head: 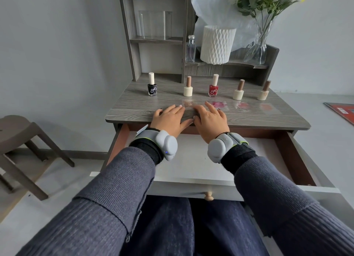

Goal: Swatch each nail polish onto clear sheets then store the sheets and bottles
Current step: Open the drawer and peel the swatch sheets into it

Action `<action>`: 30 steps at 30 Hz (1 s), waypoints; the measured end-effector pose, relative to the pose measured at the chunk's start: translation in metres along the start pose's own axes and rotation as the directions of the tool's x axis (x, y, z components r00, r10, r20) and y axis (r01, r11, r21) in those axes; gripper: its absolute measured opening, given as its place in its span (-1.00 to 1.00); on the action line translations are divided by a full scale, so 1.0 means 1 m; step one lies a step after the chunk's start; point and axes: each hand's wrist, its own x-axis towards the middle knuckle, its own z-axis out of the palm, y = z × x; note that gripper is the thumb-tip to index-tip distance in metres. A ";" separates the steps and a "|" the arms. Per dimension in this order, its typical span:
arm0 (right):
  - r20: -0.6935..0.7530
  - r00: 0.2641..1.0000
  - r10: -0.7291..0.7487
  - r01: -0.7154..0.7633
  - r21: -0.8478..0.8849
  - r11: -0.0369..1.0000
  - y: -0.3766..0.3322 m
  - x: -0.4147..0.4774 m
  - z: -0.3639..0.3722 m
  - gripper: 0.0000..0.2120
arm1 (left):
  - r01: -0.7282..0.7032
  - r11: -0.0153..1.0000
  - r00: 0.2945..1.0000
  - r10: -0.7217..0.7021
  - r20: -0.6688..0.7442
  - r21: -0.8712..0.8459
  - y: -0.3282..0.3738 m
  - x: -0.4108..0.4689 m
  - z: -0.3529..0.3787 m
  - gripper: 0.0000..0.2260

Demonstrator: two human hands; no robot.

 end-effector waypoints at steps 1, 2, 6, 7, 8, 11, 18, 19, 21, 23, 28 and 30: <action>0.000 1.000 -0.001 0.001 0.002 1.000 0.000 0.000 0.000 -0.63 | -0.001 1.000 1.000 0.001 -0.003 0.006 0.000 -0.001 -0.001 -0.46; -0.003 1.000 -0.004 0.004 0.004 1.000 0.000 -0.001 0.000 -0.63 | -0.003 1.000 1.000 0.003 -0.013 0.012 0.000 -0.002 -0.002 -0.46; -0.011 1.000 -0.019 0.019 0.015 1.000 0.003 -0.005 0.001 -0.63 | -0.008 1.000 0.999 0.009 -0.052 0.017 0.001 -0.007 -0.002 -0.51; -0.012 1.000 -0.023 0.023 0.015 1.000 0.003 -0.006 0.001 -0.63 | -0.011 1.000 0.998 0.012 -0.059 0.019 0.001 -0.009 -0.002 -0.51; -0.013 1.000 -0.024 0.024 0.016 1.000 0.004 -0.007 0.001 -0.63 | -0.016 1.000 0.998 0.017 -0.064 0.019 0.002 -0.011 -0.002 -0.52; -0.041 0.999 -0.024 0.026 0.050 0.998 0.005 -0.009 0.003 -0.65 | -0.016 1.000 0.994 0.018 -0.108 0.020 0.002 -0.017 -0.003 -0.55; -0.278 0.959 -0.063 0.126 0.216 0.968 0.006 -0.018 0.007 -0.79 | -0.076 0.997 0.874 0.067 -0.481 0.000 -0.002 -0.035 0.005 -0.80; -0.311 0.948 -0.069 0.151 0.247 0.957 0.007 -0.020 0.007 -0.81 | -0.067 0.998 0.876 0.056 -0.479 -0.007 -0.003 -0.037 0.004 -0.79; -0.363 0.930 -0.063 0.181 0.300 0.936 0.009 -0.023 0.008 -0.84 | -0.061 0.998 0.873 0.053 -0.486 -0.002 -0.003 -0.038 0.002 -0.78; -0.404 0.915 -0.018 0.175 0.355 0.918 0.010 -0.026 0.007 -0.88 | -0.076 0.997 0.857 0.070 -0.511 0.009 -0.003 -0.039 -0.001 -0.79; -0.186 0.970 0.156 -0.059 0.441 0.896 0.006 -0.033 0.003 -0.72 | -0.104 0.994 0.806 0.099 -0.584 0.024 -0.008 -0.040 0.001 -0.87; 0.010 0.973 0.231 -0.186 0.627 0.756 0.002 -0.033 0.003 -0.67 | -0.109 0.993 0.788 0.109 -0.606 0.037 -0.009 -0.040 0.001 -0.89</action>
